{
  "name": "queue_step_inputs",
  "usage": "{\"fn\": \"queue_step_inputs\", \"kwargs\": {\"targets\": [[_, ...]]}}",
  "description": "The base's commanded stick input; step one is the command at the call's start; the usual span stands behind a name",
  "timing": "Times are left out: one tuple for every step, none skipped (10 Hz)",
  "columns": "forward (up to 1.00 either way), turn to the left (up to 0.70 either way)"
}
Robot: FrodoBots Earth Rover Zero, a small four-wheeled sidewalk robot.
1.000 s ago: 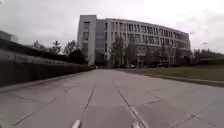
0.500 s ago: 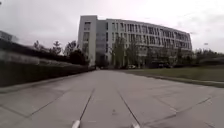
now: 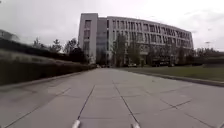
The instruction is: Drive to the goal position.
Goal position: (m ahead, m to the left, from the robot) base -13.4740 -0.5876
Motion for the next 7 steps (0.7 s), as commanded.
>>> {"fn": "queue_step_inputs", "kwargs": {"targets": [[1.0,0.0],[1.0,0.0],[1.0,0.0],[1.0,0.0],[1.0,0.0],[1.0,0.0],[1.0,0.0]]}}
